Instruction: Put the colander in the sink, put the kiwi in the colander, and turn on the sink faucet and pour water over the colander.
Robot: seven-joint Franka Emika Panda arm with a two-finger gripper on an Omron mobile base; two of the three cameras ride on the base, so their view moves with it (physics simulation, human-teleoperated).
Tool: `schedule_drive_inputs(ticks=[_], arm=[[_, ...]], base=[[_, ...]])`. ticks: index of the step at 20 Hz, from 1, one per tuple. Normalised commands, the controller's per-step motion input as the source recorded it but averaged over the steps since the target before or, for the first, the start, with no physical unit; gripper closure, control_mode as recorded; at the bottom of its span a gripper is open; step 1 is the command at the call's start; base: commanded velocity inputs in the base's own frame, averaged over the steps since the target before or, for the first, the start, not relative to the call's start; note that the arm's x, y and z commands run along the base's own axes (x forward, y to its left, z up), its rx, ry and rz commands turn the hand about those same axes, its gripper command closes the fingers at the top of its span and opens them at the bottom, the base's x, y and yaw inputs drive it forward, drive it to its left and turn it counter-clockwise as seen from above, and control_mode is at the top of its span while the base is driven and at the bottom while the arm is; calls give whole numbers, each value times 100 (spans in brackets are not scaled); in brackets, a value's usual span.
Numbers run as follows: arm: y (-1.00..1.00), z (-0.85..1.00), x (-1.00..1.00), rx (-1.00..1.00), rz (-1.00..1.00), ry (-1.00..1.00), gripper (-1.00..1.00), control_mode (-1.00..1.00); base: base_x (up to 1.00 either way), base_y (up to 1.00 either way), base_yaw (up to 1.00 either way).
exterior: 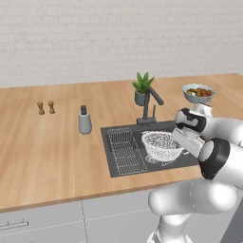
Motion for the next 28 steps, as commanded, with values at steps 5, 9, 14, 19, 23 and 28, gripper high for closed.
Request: schedule_drive_inputs(ticks=[5, 9, 14, 19, 23, 28], arm=[[37, -27, 41, 0, 0, -1, 100, -100], [18, -34, 41, 0, 0, -3, 100, -100], [-38, -28, 18, 0, -1, -3, 100, -100], [-24, -15, 8, 0, 0, -4, 100, -100], [10, -31, 2, -2, 0, -1, 100, -100], [34, -13, 3, -3, 0, 0, 100, -100]], base=[[0, 0, 0], [0, 0, 0], [0, 0, 0], [0, 0, 0], [0, 0, 0], [0, 0, 0]])
